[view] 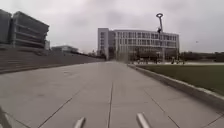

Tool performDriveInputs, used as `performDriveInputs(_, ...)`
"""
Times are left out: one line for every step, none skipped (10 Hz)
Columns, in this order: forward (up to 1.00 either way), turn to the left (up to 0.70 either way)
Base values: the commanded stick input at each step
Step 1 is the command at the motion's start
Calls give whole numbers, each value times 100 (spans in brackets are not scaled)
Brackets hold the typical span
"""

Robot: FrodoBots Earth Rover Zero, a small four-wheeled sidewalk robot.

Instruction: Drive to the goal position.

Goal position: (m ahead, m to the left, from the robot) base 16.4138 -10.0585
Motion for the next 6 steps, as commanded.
performDriveInputs(70,0)
performDriveInputs(70,0)
performDriveInputs(70,0)
performDriveInputs(70,0)
performDriveInputs(70,0)
performDriveInputs(70,0)
